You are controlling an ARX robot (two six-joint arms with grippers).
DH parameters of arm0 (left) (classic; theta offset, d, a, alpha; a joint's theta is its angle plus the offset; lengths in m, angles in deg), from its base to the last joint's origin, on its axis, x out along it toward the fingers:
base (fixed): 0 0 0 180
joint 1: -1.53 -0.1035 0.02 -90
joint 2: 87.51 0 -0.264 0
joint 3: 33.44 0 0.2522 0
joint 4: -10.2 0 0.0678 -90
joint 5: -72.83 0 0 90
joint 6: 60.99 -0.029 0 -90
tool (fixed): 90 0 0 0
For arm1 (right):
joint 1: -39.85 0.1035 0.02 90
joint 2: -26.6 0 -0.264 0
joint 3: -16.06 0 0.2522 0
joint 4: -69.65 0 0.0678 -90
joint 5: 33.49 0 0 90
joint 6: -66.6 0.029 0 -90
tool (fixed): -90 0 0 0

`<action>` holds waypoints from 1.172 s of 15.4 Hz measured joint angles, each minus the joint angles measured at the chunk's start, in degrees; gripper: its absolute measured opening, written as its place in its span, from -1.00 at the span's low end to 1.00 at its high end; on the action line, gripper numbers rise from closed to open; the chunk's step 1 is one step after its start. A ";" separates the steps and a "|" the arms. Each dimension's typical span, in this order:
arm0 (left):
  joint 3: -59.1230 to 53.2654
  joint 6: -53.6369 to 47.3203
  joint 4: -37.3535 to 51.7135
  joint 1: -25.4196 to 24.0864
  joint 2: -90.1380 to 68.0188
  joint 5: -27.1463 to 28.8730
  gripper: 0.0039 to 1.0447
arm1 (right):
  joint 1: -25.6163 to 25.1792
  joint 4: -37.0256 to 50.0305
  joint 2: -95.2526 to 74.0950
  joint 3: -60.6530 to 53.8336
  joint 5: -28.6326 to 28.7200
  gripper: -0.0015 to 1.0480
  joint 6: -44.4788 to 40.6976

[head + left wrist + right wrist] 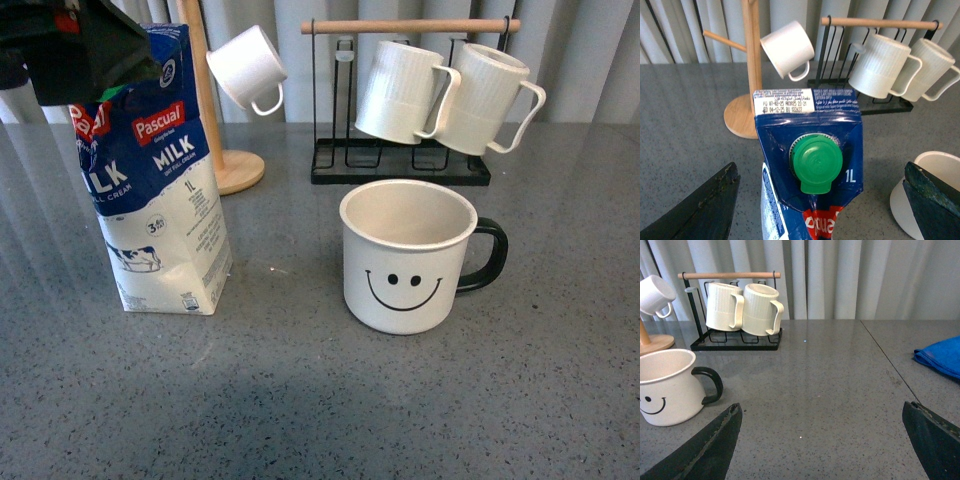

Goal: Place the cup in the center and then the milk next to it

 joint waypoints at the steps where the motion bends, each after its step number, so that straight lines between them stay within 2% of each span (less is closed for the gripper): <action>1: 0.83 0.04 -0.61 -0.39 -2.99 0.46 0.88 | 0.00 0.00 0.00 0.00 0.00 0.87 0.00; 5: 1.68 1.36 1.14 -0.92 -9.05 1.14 0.88 | 0.00 0.00 0.00 0.00 0.00 0.87 0.00; 14: 1.64 0.68 2.08 1.79 -9.09 4.31 -0.74 | 0.00 0.00 0.00 0.00 0.00 0.87 0.00; 15: 1.64 0.37 1.40 2.67 -8.26 4.96 -0.87 | 0.00 0.00 0.00 0.00 0.00 0.87 0.00; 16: 1.79 -0.11 0.55 6.38 -5.33 8.15 -0.94 | 0.00 0.00 0.00 0.00 0.00 0.87 0.00; 18: 2.69 -0.13 1.27 9.66 -5.16 11.37 -0.94 | 0.00 0.00 0.00 0.00 0.00 0.87 0.00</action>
